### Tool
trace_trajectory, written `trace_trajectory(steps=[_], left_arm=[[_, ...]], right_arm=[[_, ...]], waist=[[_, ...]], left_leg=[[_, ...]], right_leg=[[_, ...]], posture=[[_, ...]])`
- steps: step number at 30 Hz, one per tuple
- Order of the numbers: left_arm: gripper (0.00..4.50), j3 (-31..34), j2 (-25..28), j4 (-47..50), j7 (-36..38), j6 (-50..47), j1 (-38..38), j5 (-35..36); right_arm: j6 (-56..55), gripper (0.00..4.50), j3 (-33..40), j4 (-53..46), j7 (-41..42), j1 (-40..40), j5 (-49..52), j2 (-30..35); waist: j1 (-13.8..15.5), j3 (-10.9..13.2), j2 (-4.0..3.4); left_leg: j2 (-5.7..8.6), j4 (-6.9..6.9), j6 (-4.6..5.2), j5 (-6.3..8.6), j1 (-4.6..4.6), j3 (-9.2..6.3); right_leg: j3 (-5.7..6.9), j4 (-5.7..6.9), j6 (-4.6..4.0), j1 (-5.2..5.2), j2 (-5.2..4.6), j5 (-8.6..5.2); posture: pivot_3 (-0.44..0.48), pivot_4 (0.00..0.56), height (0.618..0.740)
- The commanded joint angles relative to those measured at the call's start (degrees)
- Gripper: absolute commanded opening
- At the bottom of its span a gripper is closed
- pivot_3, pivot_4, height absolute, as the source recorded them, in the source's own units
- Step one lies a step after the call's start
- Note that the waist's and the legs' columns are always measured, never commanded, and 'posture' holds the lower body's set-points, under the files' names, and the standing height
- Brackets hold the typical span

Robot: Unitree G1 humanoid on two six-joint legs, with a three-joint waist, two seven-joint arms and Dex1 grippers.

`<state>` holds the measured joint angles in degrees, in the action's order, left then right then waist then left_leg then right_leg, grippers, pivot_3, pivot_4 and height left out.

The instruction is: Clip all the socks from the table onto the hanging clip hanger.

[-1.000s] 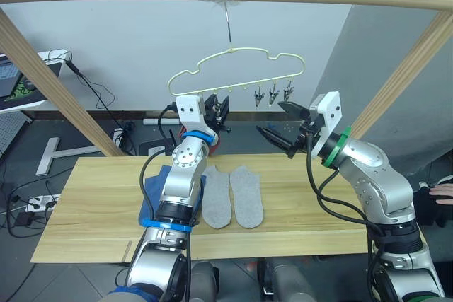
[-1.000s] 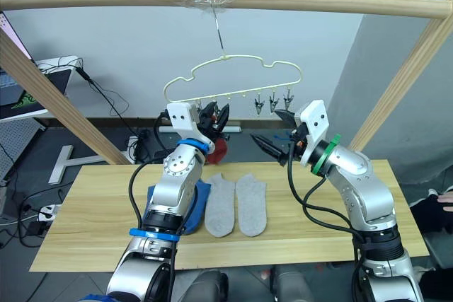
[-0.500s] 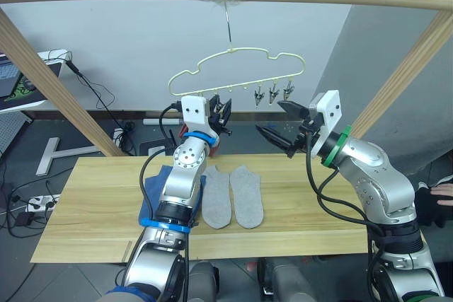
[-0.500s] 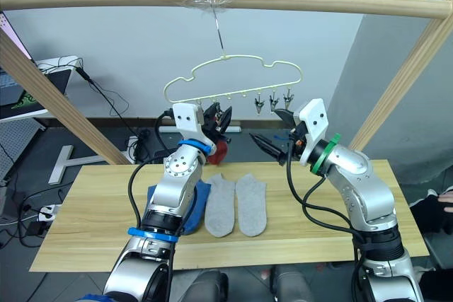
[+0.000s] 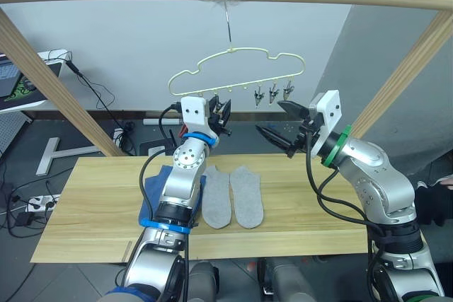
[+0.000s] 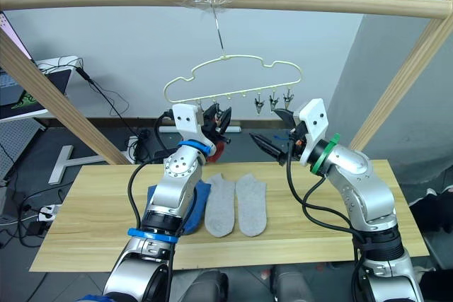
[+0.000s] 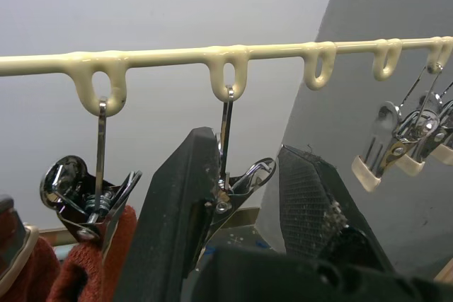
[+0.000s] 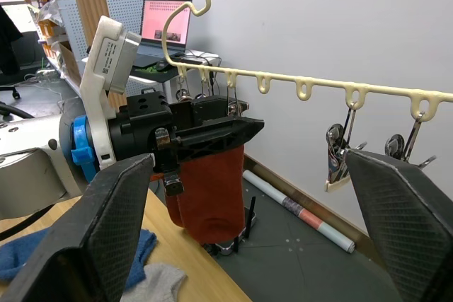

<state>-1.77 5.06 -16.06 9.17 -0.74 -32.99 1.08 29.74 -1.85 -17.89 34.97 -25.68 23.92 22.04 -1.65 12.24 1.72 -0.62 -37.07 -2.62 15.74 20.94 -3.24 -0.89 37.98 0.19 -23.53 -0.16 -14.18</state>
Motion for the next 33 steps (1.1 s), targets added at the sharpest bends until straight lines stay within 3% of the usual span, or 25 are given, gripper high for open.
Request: trace_trajectory(steps=[1,3,8,14,22,26,33], left_arm=[[1.69,0.32,0.19,2.10,-0.57,1.45,-0.30,-0.50],[1.69,0.46,0.21,2.09,-0.52,1.42,-0.24,-0.32],[0.67,0.57,0.22,2.31,-0.31,1.57,0.01,-0.02],[0.01,0.74,0.07,2.00,-0.14,1.59,-0.06,0.17],[0.00,2.05,-0.84,3.10,0.74,-0.54,0.81,2.71],[0.00,3.63,-1.33,5.02,2.92,-4.21,1.22,7.17],[0.00,5.82,1.85,11.06,8.02,-12.38,4.84,13.27]], right_arm=[[-1.01,4.50,0.68,-1.97,0.45,-0.52,0.78,0.17],[-1.19,4.50,0.72,-1.76,0.62,-0.30,0.77,0.22],[-1.33,4.50,0.76,-1.61,0.74,-0.10,0.77,0.24],[-1.60,4.50,0.78,-1.26,0.95,0.09,0.66,0.30],[-1.35,4.50,-0.09,-1.36,1.01,0.36,0.34,0.02],[-1.72,4.50,-5.13,0.77,1.25,1.84,-4.64,1.45],[-7.49,4.50,-15.63,19.22,-2.26,1.25,-15.58,-5.62]], waist=[[0.00,0.00,0.00],[0.00,0.00,0.00],[0.00,0.00,0.00],[0.00,0.00,0.00],[0.00,0.00,0.00],[-0.02,-0.01,0.00],[-0.39,-0.02,0.00]], left_leg=[[0.00,0.00,0.00,0.00,0.00,0.00],[0.00,0.00,0.00,0.00,0.00,0.00],[0.00,0.00,0.00,0.00,0.00,0.00],[0.00,0.00,0.00,0.00,-0.01,0.00],[0.00,-0.01,0.00,0.00,-0.01,0.00],[-0.01,0.00,0.00,0.00,-0.02,0.01],[-0.06,0.00,-0.01,-0.01,-0.13,0.08]], right_leg=[[0.00,0.00,0.00,0.00,0.00,0.00],[0.00,0.00,0.00,0.00,0.00,0.00],[0.00,0.00,0.00,0.00,0.00,0.00],[0.00,0.01,0.00,0.00,0.00,0.00],[-0.01,0.02,0.00,0.00,0.00,0.00],[0.00,0.02,0.00,0.00,0.00,0.00],[-0.05,0.10,0.01,0.01,0.02,-0.01]], posture=[[-0.042,0.178,0.740],[-0.042,0.179,0.740],[-0.042,0.179,0.740],[-0.042,0.180,0.740],[-0.041,0.182,0.740],[-0.043,0.186,0.740],[-0.031,0.187,0.740]])
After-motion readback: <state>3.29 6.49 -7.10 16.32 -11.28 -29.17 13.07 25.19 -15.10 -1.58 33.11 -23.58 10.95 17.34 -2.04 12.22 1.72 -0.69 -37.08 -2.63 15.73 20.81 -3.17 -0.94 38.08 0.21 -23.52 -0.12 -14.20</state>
